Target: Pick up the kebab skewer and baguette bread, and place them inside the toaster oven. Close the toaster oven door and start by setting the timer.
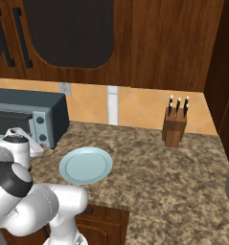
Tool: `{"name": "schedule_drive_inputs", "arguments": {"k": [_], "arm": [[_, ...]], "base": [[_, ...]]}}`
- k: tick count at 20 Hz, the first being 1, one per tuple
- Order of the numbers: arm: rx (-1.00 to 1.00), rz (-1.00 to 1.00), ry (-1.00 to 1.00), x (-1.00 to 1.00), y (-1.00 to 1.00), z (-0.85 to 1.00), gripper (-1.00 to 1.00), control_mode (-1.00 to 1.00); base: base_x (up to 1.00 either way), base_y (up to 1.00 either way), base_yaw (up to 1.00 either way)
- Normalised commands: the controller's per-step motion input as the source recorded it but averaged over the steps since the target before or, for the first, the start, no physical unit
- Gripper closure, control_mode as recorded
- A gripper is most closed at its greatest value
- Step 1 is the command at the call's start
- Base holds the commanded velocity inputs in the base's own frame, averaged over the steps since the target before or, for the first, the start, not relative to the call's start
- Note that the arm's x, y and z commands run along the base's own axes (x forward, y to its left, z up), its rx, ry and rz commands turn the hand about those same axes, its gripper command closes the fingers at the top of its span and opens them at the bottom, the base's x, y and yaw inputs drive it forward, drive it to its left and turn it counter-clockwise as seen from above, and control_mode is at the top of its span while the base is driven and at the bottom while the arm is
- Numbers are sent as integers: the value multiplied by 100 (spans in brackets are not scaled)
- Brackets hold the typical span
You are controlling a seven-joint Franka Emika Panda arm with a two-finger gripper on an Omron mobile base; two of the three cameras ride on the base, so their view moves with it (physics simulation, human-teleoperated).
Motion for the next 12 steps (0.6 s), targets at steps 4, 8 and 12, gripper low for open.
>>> {"name": "schedule_drive_inputs", "arguments": {"k": [4,8,12], "arm": [[0,0,-4,16,0,0,-100,-100],[0,0,-4,3,-2,-5,-100,-100],[0,0,-4,3,-4,-1,-100,-100]], "base": [[0,0,0],[0,0,0],[0,0,0]]}}
